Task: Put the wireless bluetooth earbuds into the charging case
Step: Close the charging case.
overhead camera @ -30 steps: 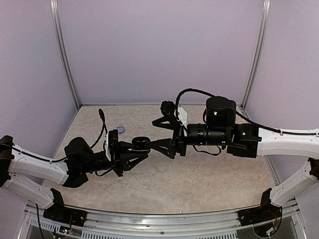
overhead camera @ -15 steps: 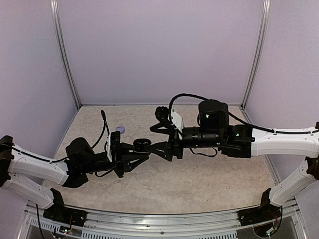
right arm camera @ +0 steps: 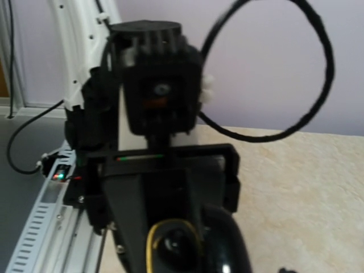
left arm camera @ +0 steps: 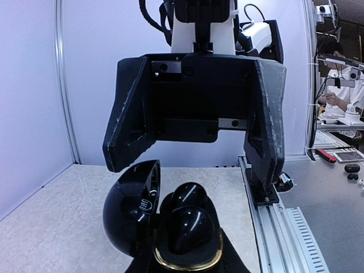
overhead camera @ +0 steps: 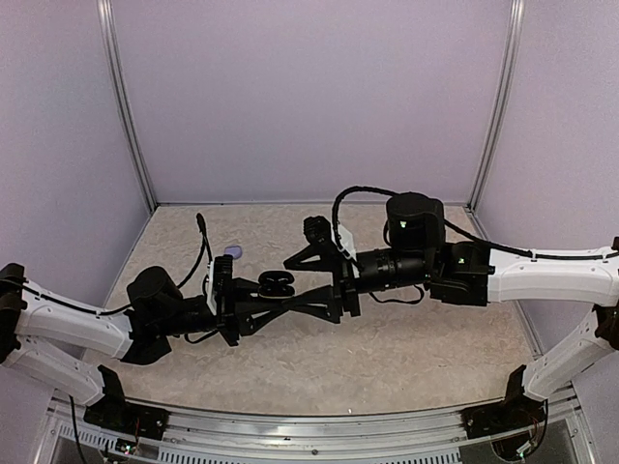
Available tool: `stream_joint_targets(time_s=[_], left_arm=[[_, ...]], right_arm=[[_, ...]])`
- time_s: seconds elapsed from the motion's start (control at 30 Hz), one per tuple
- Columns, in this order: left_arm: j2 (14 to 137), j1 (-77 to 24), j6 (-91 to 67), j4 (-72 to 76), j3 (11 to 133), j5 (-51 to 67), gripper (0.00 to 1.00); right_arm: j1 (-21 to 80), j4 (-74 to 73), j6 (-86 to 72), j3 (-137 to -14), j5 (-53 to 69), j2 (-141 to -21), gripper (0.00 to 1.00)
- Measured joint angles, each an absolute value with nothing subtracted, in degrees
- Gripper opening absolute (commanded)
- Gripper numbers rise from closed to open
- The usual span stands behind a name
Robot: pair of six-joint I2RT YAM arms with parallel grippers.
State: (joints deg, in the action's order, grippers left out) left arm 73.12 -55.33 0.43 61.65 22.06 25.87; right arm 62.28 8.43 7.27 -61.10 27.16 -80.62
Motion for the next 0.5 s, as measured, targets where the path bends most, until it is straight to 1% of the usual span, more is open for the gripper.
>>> stream_joint_targets(time_s=[0.33, 0.5], left_arm=[[72.95, -55.37, 0.45, 61.25, 22.96, 26.55, 0.0], [72.88, -55.44, 0.43, 61.06, 22.98, 26.55, 0.0]], right_arm=[[62.22, 8.29, 7.62, -61.28, 29.67, -81.23, 0.72], [62.17, 7.97, 7.68, -61.36, 30.0, -81.67, 0.68]])
